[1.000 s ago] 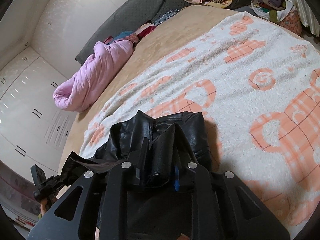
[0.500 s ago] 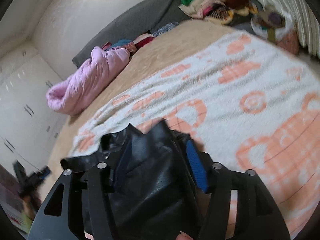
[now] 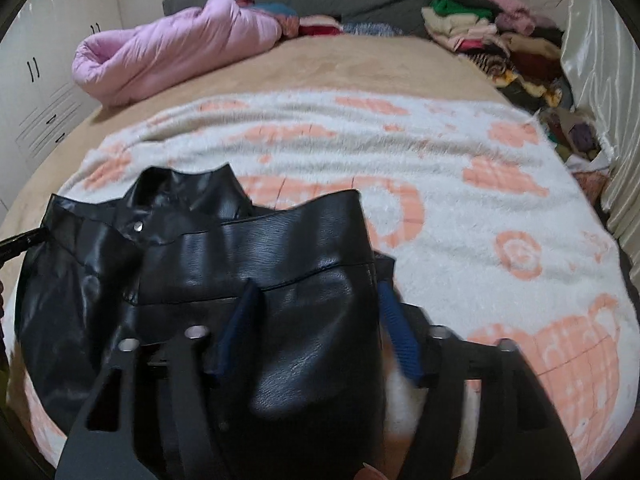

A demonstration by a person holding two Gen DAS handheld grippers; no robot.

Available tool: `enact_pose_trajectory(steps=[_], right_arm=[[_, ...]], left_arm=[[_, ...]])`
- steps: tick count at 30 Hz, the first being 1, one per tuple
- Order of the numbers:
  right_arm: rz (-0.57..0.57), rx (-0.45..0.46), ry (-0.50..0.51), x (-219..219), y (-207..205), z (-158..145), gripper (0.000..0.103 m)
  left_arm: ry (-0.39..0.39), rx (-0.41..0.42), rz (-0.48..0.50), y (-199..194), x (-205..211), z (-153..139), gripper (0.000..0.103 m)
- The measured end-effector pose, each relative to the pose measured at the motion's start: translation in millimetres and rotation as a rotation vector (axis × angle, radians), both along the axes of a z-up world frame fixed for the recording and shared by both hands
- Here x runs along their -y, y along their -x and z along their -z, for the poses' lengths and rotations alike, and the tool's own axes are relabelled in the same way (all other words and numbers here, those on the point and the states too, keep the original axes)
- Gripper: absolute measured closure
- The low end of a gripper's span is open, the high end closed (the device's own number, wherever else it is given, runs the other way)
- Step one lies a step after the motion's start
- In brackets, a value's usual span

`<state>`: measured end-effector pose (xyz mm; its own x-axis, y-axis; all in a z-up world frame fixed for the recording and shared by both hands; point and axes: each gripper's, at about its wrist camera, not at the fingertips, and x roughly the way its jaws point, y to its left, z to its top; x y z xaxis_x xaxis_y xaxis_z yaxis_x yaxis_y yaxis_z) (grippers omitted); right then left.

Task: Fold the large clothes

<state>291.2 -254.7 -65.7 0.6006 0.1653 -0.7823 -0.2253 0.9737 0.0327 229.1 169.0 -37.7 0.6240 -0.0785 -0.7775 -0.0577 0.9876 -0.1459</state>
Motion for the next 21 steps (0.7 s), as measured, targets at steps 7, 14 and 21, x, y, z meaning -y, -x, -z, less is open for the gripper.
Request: enact_pose_trajectory(steps=[7, 14, 21], right_arm=[[0.070, 0.068, -0.273, 34, 10, -32, 0.094], [0.135, 0.071, -0.324, 36, -25, -31, 0.094], [0.219, -0.026, -0.249, 31, -46, 20, 0.088]], left_arm=[[0.095, 0.149, -0.012, 19, -13, -43, 0.096], [0.103, 0.149, -0.059, -10, -14, -37, 0.095], [0.069, 0.025, -0.093, -37, -13, 7, 0.094]])
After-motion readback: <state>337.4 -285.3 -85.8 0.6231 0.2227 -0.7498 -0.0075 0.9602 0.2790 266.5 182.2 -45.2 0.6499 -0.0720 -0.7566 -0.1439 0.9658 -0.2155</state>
